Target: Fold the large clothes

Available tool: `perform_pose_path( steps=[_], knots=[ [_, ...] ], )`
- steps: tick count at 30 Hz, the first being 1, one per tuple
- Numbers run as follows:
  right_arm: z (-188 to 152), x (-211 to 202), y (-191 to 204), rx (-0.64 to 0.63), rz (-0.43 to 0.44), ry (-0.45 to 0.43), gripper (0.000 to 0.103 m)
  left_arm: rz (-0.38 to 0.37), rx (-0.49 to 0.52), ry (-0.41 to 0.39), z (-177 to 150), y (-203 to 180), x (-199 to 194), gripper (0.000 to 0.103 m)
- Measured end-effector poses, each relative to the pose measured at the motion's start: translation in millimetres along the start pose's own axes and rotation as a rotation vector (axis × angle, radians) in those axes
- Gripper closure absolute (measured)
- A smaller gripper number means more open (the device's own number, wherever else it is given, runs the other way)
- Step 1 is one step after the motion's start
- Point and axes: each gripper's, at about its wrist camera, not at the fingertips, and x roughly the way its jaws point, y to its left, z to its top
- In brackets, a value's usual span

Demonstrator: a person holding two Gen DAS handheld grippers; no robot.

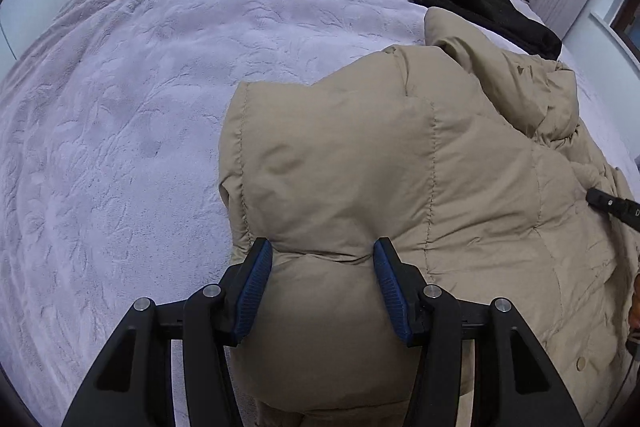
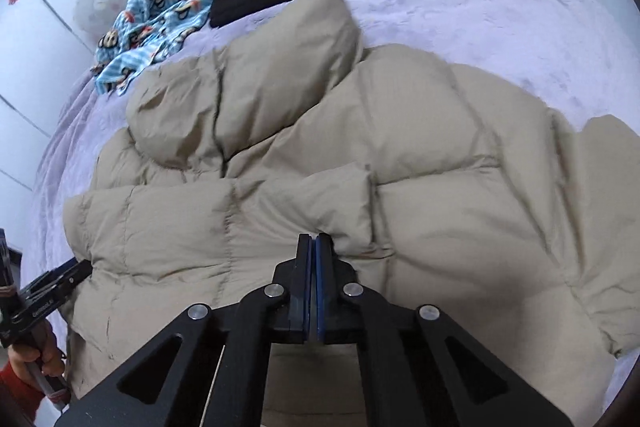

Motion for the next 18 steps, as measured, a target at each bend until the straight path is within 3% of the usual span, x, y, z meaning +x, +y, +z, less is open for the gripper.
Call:
perform_pose_path(
  steps=[3,5,10,18],
  knots=[
    [0.1,-18.5,-26.2,0.070,-0.093,-0.019,0.102,0.031,0.005,0.009,2.7,-3.8,-5.7,0.048],
    [-1.7,-29.4,-46.9,0.144,-0.108,-0.012,0.101,0.054,0.000,0.008,3.9,-7.8,-16.2,0.048],
    [-32.8,-71.4,-81.8,0.288,-0.021,-0.002,0.098,0.068,0.039,0.003,-4.7,-29.5,-45.9,0.048],
    [-98.5,-101.9,-83.6,0.325,0.139,0.089,0.098,0.051,0.085,0.054,-40.0,-101.6,-76.4,0.048]
  ],
)
